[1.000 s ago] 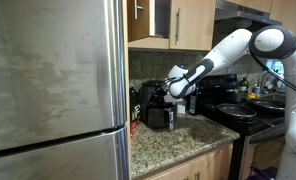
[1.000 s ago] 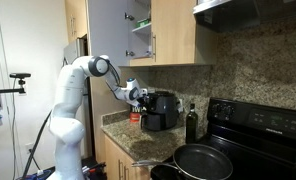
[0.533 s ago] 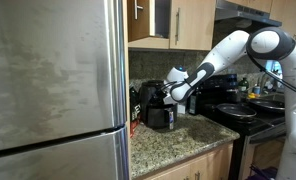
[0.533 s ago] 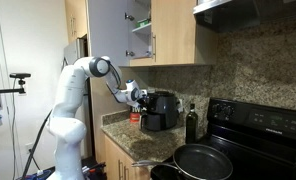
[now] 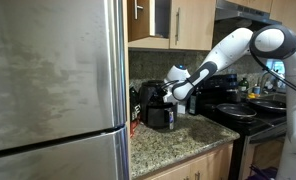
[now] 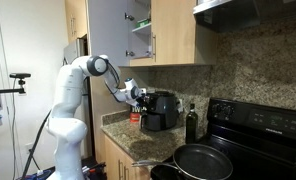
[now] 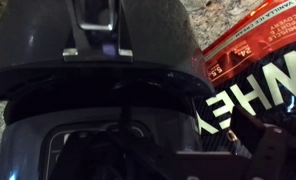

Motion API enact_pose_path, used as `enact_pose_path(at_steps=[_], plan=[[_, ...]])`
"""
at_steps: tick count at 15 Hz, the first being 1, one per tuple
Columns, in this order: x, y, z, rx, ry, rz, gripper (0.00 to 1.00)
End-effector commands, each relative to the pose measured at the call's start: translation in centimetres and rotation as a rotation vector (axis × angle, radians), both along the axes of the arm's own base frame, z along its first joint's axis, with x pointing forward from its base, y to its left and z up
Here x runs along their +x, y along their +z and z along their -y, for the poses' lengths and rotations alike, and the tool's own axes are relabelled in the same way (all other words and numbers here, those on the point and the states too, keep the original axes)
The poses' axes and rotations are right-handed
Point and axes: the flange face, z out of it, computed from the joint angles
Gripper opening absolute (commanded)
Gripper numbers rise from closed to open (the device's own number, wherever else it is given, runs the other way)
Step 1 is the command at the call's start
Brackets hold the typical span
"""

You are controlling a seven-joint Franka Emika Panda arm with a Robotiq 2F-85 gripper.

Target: Turn on the air fryer

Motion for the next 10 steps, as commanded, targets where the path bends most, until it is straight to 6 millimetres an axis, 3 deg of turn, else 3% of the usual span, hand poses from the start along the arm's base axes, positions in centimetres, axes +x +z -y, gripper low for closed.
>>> enact_pose_path(at_steps=[1,3,4,5,7,10], plan=[[-2.4,6.8,1.6,-0.003,-0.012,0.064,1.0],[-2.6,10.1,2.3,-0.003,-0.029,0.107,1.0],[-1.3,7.9,1.1,0.018,-0.016,0.096,1.0],[-1.7,9.7,1.5,0.018,-0.024,0.111,1.0],[-2.3,11.1,1.9,0.016,-0.032,0.12,1.0],[-2.6,9.2,1.7,0.051,-0.051,0.001,1.0]])
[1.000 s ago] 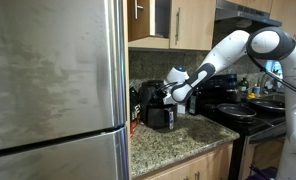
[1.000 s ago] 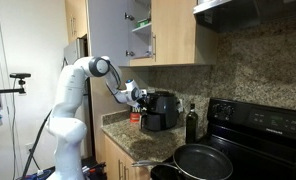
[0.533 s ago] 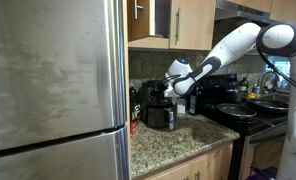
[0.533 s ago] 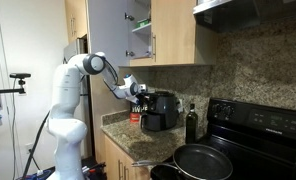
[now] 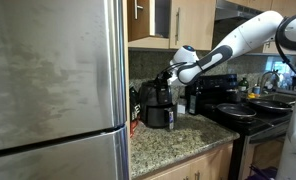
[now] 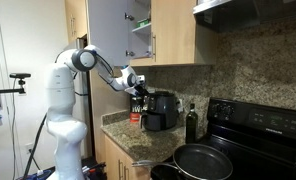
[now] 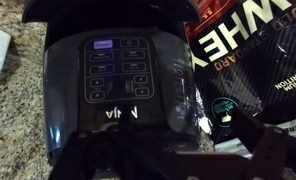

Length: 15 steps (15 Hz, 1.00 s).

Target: Turn on the air fryer

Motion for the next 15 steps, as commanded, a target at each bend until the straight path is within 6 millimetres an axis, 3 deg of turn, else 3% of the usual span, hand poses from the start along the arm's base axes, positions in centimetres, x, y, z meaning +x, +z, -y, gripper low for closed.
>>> enact_pose_path(at_steps=[1,5,6,9,15], plan=[[-0.2,-2.1,0.0,0.043,-0.022,-0.146,1.0],[0.0,-4.4,0.9,0.082,-0.066,-0.32,1.0],[-0.4,-3.5,0.2,0.08,-0.055,-0.27,1.0],[0.0,-4.4,0.9,0.083,-0.074,-0.297,1.0],[2.8,-9.0,0.9,0.075,-0.058,-0.199,1.0]])
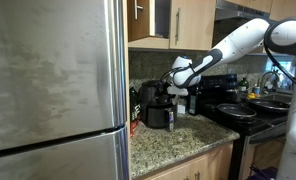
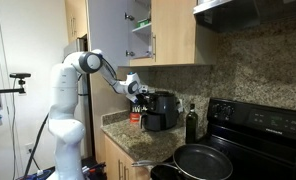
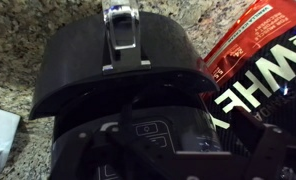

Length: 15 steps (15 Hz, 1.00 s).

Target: Turn on the air fryer

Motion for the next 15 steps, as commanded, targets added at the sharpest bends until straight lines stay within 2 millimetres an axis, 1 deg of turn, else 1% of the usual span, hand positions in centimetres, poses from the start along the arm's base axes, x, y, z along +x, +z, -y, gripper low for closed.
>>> enact_pose_path(at_steps=[1,5,8,12,13,15], plan=[[1.6,-2.3,-0.6,0.028,0.005,0.068,1.0],[1.9,-2.9,-1.5,0.069,0.033,0.15,1.0],[2.0,-2.9,-1.2,0.072,0.032,0.192,1.0],[2.3,-3.5,-0.9,0.073,0.035,0.217,1.0],[2.1,-3.6,-1.1,0.08,0.033,0.209,1.0],[1.2,-2.6,-1.1,0.077,0.044,0.231,1.0]])
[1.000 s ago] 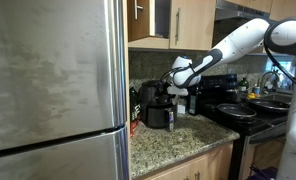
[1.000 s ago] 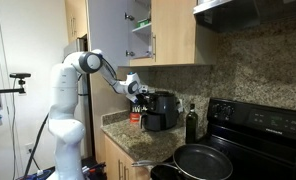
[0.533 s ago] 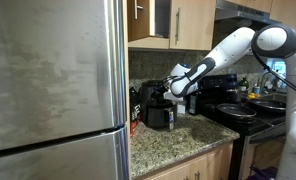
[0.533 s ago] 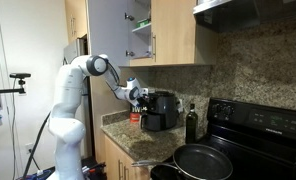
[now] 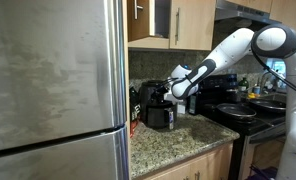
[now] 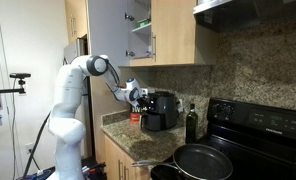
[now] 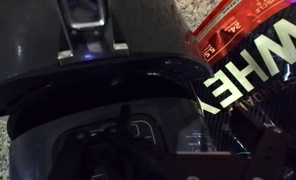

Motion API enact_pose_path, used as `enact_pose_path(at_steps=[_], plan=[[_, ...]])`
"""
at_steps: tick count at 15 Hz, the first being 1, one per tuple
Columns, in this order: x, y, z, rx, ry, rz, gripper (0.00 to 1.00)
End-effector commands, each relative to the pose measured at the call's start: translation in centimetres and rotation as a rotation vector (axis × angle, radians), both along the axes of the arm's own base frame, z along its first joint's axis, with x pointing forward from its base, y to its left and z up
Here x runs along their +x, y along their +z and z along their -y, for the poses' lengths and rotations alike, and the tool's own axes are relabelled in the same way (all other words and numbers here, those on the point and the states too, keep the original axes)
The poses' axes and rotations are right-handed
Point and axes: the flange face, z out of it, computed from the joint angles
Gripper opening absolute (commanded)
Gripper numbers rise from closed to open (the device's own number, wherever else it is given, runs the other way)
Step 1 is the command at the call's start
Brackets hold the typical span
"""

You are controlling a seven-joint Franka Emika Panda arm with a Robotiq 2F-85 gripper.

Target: Turn on the air fryer

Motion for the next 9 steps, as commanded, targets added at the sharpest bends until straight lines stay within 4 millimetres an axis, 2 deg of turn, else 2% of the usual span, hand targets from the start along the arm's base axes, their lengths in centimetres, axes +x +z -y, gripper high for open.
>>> enact_pose_path(at_steps=[1,3,8,9], plan=[[-0.7,1.6,0.1,0.014,0.01,0.056,1.0],[-2.8,3.1,-0.5,0.011,0.001,-0.05,1.0],[-9.9,11.2,-1.1,0.021,0.032,-0.161,1.0],[-6.5,9.2,-2.0,0.031,0.009,-0.139,1.0]])
